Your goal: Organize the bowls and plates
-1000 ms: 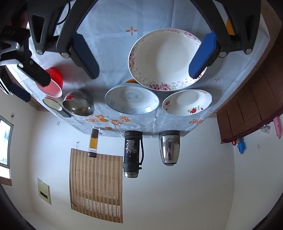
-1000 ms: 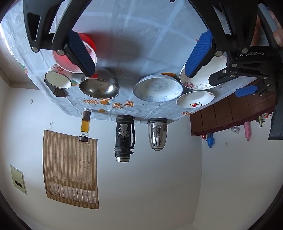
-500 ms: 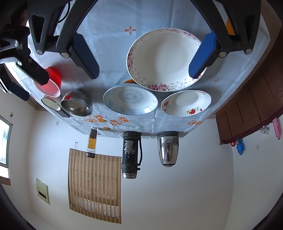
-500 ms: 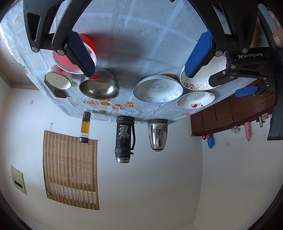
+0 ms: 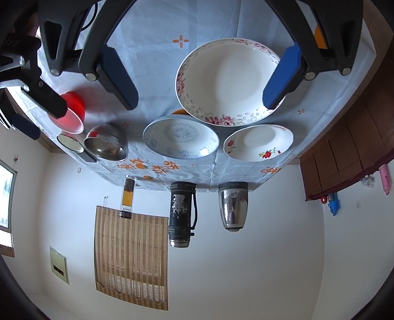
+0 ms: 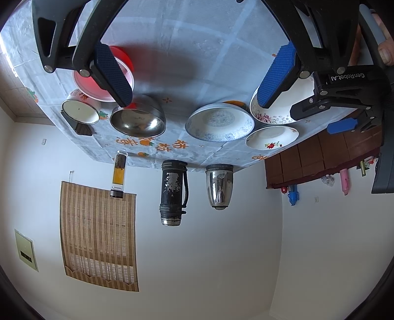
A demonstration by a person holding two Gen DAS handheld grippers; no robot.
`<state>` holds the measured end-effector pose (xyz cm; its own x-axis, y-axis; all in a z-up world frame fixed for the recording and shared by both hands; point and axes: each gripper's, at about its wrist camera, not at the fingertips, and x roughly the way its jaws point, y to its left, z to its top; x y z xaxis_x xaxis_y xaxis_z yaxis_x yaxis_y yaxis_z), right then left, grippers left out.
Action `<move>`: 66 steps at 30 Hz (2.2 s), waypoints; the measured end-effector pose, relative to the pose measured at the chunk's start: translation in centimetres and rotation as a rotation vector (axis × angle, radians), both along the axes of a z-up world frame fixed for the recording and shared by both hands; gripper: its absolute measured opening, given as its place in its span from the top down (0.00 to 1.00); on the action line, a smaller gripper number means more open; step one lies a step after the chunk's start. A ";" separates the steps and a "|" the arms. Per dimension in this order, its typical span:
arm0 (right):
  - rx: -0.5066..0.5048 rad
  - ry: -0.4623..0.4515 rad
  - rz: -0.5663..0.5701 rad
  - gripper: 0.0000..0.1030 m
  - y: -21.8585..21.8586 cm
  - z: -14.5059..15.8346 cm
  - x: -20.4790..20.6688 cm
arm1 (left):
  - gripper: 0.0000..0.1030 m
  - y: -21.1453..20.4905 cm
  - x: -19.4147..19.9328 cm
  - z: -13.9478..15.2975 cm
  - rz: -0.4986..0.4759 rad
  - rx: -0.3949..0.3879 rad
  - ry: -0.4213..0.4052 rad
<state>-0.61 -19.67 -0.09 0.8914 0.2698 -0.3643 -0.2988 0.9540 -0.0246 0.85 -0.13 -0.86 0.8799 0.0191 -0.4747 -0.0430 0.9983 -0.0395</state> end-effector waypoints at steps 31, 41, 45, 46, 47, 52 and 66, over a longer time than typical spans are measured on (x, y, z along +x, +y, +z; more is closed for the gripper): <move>0.102 0.066 0.018 0.01 -0.6 -0.9 0.8 | 0.00 0.8 0.3 -0.1 0.009 -0.013 0.003; 0.113 0.120 0.063 0.01 0.8 -2.1 2.8 | 0.00 2.5 2.0 -1.5 0.029 -0.040 0.039; 0.103 0.135 0.083 0.06 2.0 -2.5 3.7 | 0.00 3.6 2.8 -2.2 0.040 -0.047 0.054; 0.098 0.141 0.089 0.10 2.4 -2.6 3.9 | 0.00 3.9 3.0 -2.4 0.045 -0.050 0.059; 0.094 0.146 0.092 0.12 2.7 -2.7 4.2 | 0.01 4.2 3.2 -2.6 0.050 -0.052 0.064; 0.076 0.182 0.120 0.20 4.6 -3.6 5.7 | 0.09 6.6 3.6 -3.4 0.077 -0.067 0.087; 0.042 0.308 0.208 0.53 8.6 -5.9 10.0 | 0.63 12.8 5.0 -6.8 0.189 -0.134 0.198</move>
<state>9.41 -11.04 -6.02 0.6667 0.4535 -0.5915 -0.4733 0.8706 0.1340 5.88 12.66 -7.62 0.7572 0.0989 -0.6456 -0.2471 0.9584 -0.1430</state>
